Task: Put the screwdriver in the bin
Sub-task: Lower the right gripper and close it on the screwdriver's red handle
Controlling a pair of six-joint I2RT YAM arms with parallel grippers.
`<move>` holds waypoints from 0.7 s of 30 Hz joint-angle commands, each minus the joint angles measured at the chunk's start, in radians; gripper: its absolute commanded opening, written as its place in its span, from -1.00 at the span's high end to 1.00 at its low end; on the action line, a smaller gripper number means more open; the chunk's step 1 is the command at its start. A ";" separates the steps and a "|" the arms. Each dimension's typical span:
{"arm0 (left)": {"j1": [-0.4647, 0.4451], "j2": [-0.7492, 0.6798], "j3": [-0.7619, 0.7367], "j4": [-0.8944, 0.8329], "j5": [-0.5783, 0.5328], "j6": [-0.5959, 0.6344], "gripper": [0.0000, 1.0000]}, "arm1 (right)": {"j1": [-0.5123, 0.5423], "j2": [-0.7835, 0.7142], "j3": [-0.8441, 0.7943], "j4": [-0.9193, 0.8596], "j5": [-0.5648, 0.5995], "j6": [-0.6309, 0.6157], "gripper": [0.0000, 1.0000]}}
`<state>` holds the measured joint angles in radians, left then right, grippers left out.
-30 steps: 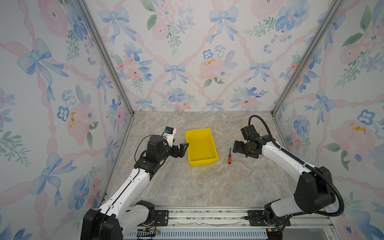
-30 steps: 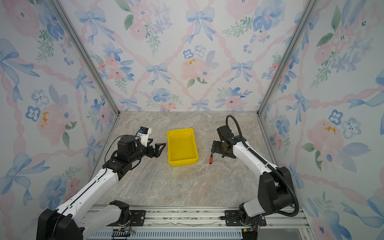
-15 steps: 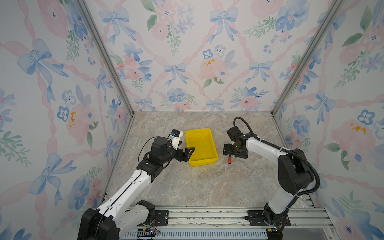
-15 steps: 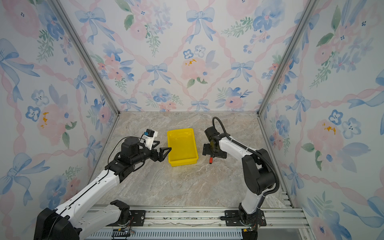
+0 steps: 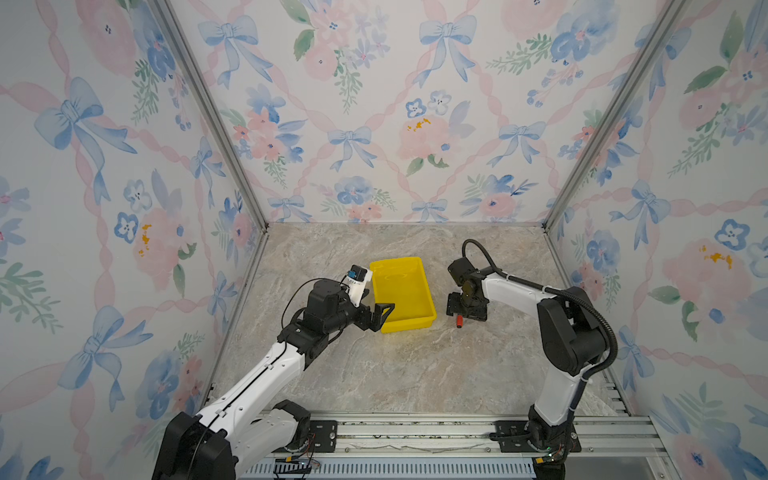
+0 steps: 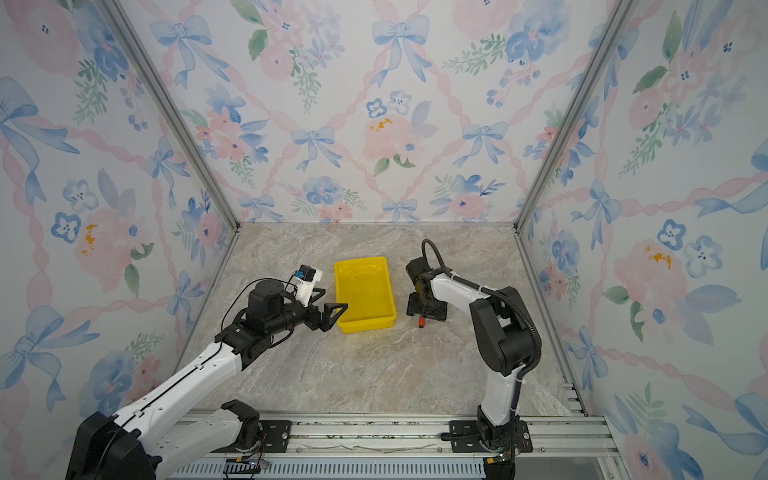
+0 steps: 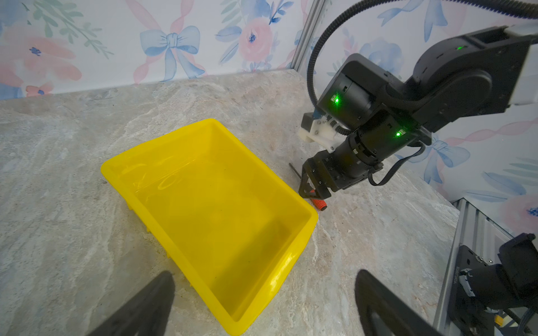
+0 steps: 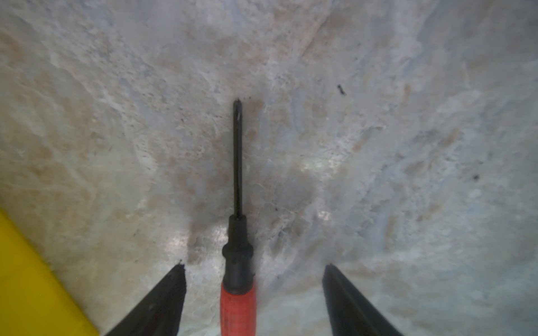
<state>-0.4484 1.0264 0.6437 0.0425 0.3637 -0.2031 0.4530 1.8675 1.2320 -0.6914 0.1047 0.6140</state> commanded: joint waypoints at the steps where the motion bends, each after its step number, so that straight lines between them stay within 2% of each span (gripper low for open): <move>1: -0.010 0.000 -0.006 0.033 -0.002 0.007 -0.95 | 0.004 0.012 0.010 -0.012 -0.008 0.004 -0.41; 12: -0.018 -0.033 -0.027 0.033 -0.029 0.008 -0.94 | 0.006 0.031 -0.035 0.012 -0.010 0.000 -0.03; 21: -0.022 -0.057 -0.045 0.032 -0.056 -0.003 -0.95 | 0.009 0.024 -0.062 0.013 0.000 -0.010 0.40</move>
<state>-0.4644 0.9848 0.6197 0.0586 0.3252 -0.2035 0.4538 1.8740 1.2083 -0.6559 0.0994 0.6106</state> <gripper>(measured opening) 0.971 0.314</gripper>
